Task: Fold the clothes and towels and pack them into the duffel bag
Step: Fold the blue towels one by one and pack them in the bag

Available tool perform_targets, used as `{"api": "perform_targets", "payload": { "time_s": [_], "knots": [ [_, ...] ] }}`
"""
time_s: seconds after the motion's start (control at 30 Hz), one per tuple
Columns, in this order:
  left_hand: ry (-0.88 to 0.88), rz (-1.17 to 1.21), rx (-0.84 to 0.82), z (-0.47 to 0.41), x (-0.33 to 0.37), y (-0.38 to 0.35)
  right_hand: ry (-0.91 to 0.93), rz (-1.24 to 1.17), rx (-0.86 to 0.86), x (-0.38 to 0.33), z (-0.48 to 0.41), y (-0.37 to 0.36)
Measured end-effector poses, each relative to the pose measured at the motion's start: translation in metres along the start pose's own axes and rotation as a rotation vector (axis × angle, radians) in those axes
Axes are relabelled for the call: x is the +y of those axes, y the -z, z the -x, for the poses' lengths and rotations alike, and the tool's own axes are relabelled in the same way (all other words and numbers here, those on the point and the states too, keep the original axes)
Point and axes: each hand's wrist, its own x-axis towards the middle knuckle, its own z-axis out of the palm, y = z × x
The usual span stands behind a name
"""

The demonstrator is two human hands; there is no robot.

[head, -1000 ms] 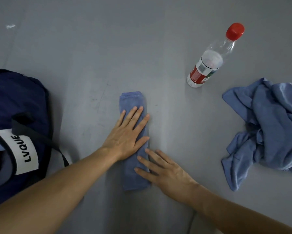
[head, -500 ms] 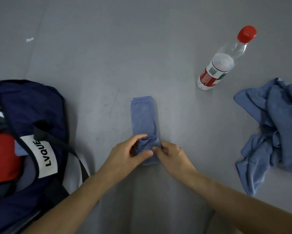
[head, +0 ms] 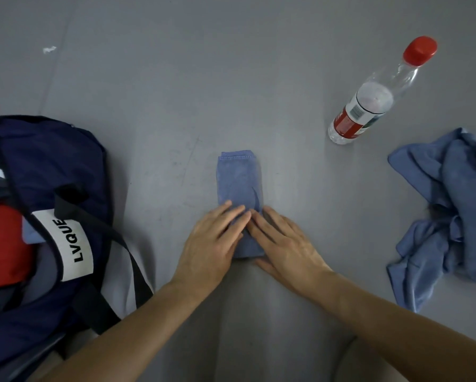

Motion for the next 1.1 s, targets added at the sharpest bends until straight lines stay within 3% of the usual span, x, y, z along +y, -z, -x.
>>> {"api": "perform_targets", "payload": {
  "time_s": [0.13, 0.23, 0.37, 0.5, 0.7, 0.83, 0.9, 0.97, 1.03, 1.1],
  "knots": [
    [0.03, -0.038, -0.376, 0.011, -0.018, -0.003, -0.013, -0.069, 0.035, 0.001, -0.005, 0.0],
    [0.009, -0.074, -0.484, 0.012, -0.03, -0.001, -0.025, -0.115, 0.027, 0.001, -0.005, 0.001],
    [-0.003, -0.078, -0.444, 0.008, -0.029, 0.002, -0.001, -0.136, 0.02, 0.003, -0.005, 0.005],
    [0.07, 0.09, -0.391, 0.016, -0.024, 0.008, 0.021, -0.219, 0.084, 0.005, 0.004, 0.008],
    [0.369, 0.331, -0.437, 0.004, -0.02, 0.024, -0.304, -0.506, -0.104, -0.006, 0.005, 0.02],
    [0.53, 0.378, -0.409, -0.011, -0.021, 0.027, -0.495, -0.598, -0.039, -0.018, -0.007, 0.021],
    [0.559, 0.333, -0.401, -0.016, -0.019, 0.025, -0.418, -0.472, 0.12, -0.022, -0.008, 0.023],
    [0.585, 0.293, -0.379, -0.02, -0.018, 0.021, -0.191, -0.236, 0.185, -0.02, -0.005, 0.019],
    [0.546, 0.234, -0.28, -0.022, -0.016, 0.019, -0.036, -0.059, 0.098, -0.014, 0.0, 0.014],
    [0.339, 0.131, -0.156, -0.021, -0.013, 0.016, -0.034, 0.005, 0.037, -0.01, -0.001, 0.009]
  ]
}}
